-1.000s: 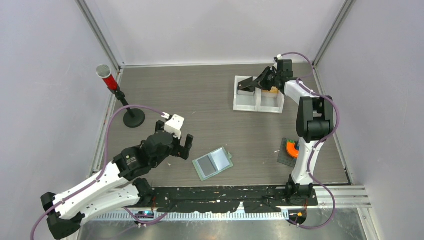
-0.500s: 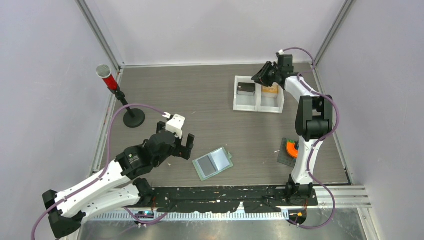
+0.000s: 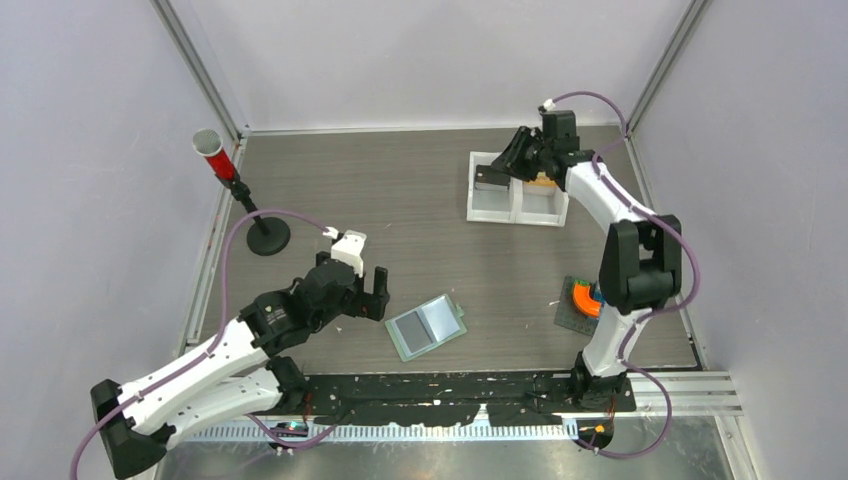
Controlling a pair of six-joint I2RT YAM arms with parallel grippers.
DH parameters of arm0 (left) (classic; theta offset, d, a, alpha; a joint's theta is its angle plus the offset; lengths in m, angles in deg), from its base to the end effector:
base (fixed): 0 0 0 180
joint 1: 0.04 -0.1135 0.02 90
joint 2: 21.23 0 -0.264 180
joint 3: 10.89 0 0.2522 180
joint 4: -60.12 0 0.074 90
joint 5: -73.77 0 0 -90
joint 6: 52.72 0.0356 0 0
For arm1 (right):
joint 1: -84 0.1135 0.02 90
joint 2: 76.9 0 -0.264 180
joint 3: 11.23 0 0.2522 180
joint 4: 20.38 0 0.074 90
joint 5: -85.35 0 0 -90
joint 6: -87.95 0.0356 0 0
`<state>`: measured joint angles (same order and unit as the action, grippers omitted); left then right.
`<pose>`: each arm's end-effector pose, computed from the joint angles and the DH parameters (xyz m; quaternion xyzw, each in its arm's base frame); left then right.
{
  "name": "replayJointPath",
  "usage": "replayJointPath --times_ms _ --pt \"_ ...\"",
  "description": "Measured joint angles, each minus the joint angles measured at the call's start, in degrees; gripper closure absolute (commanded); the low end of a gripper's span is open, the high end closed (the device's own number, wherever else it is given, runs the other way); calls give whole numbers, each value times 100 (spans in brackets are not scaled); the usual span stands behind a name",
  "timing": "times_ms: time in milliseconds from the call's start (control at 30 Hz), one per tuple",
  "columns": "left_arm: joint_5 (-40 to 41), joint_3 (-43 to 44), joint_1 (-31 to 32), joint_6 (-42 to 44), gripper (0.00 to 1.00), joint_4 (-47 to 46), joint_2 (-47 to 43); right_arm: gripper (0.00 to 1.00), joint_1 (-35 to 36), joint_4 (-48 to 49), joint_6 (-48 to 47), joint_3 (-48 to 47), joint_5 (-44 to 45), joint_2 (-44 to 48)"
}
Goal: Take the credit cards out of the card holder
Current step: Remove the credit card from the card holder.
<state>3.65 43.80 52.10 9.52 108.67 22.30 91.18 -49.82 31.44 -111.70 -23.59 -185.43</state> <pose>0.1086 -0.1200 0.2789 0.1117 0.8792 -0.1617 0.4340 0.4341 0.0663 0.2629 0.1305 0.8780 0.2900 0.3578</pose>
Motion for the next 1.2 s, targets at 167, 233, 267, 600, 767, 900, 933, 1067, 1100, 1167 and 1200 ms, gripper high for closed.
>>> replayJointPath --times_ms 167,233,267,600,767,900,933,1067,1100,1167,1200 --pt "-212 -348 -31 -232 5 57 -199 54 802 61 -120 1143 313 1303" --pt "-203 -435 -31 -225 4 144 -409 53 1235 136 -201 1698 428 1790" --pt "-184 -466 -33 -203 4 192 -549 53 1445 153 -236 1958 479 1987" --pt "118 -614 -42 -33 4 468 -1519 37 3449 190 -297 3877 986 2933" --pt "210 -577 -42 -70 1 782 -1613 35 4603 205 -225 4044 1661 3320" --pt "431 -435 -42 -197 1 1143 -1670 35 5316 282 -118 4044 2295 3357" --pt "487 -428 -42 -223 1 1187 -1716 34 5416 297 -94 4044 2404 3314" --pt "595 -428 -42 -356 1 1373 -2022 28 5821 321 31 3987 2765 2769" --pt "603 -428 -42 -363 1 1386 -2074 26 5899 321 57 3971 2822 2621" --pt "634 -428 -42 -400 1 1403 -2238 24 6057 323 90 3941 2927 2385" --pt "658 -428 -42 -435 1 1405 -2319 24 6133 328 96 3917 2977 2282"
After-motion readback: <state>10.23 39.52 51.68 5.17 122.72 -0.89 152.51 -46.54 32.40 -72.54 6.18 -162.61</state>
